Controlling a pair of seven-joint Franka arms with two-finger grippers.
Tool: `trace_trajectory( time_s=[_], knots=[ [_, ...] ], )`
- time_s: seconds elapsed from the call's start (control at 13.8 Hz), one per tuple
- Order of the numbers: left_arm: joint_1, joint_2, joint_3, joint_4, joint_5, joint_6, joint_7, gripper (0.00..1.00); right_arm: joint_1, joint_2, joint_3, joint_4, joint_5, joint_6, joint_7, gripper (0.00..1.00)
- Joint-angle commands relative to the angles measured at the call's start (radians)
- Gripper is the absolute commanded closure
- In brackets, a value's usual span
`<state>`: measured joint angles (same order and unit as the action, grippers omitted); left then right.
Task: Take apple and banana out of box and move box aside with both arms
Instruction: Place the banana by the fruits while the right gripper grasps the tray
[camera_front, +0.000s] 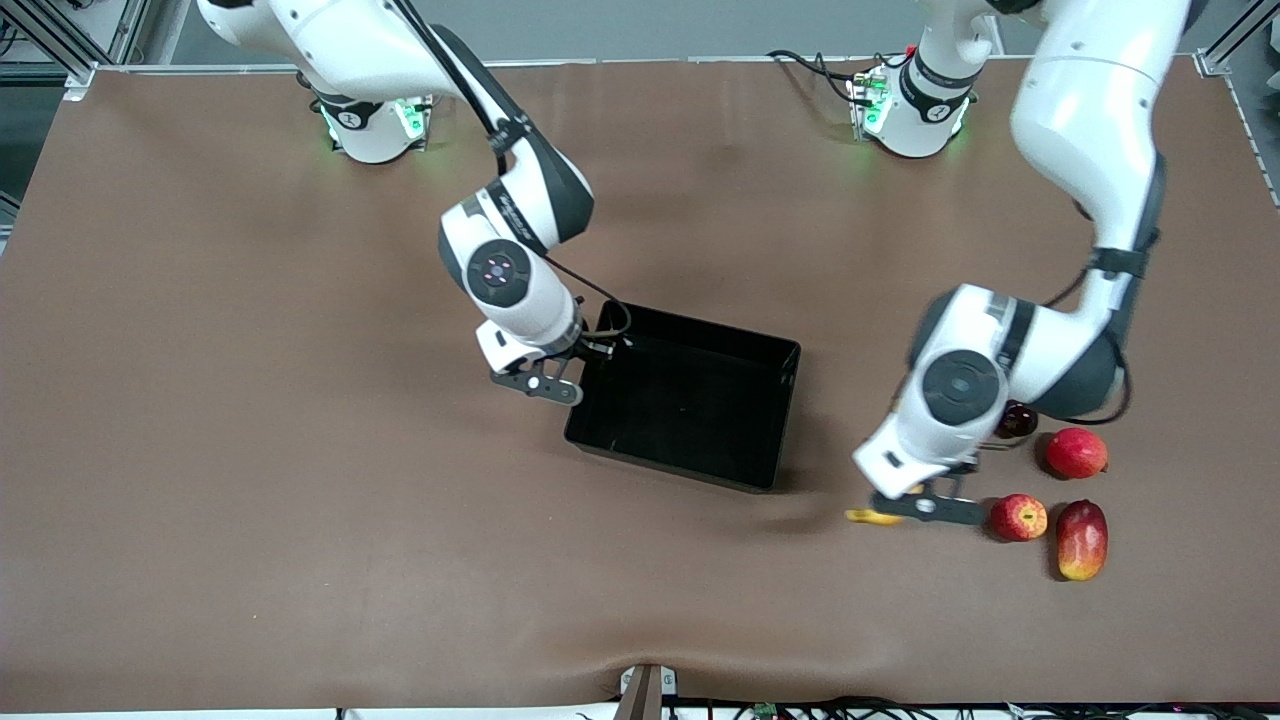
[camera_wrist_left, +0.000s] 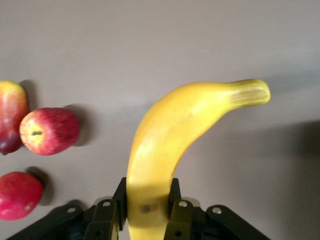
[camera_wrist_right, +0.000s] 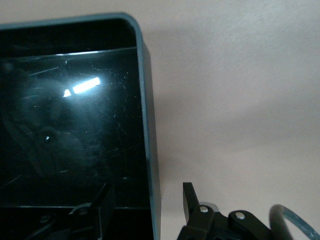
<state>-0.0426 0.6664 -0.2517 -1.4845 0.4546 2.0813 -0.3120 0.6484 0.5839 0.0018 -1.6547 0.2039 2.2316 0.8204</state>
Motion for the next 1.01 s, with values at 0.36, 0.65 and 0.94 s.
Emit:
trace_trajectory(
  time_s=[0.36, 0.65, 0.94],
  knots=[
    [0.158, 0.041, -0.011, -0.186, 0.05, 0.33, 0.008, 1.0, -0.016, 0.018, -0.009, 0.033, -0.055, -0.01, 0.002, 1.0],
    [0.193, 0.068, -0.008, -0.184, 0.067, 0.364, 0.01, 1.0, -0.085, -0.082, -0.011, 0.027, -0.055, -0.164, 0.0, 1.0],
    [0.196, 0.055, -0.012, -0.181, 0.085, 0.362, 0.024, 0.0, -0.187, -0.192, -0.011, -0.009, -0.049, -0.266, -0.122, 1.0]
  ],
)
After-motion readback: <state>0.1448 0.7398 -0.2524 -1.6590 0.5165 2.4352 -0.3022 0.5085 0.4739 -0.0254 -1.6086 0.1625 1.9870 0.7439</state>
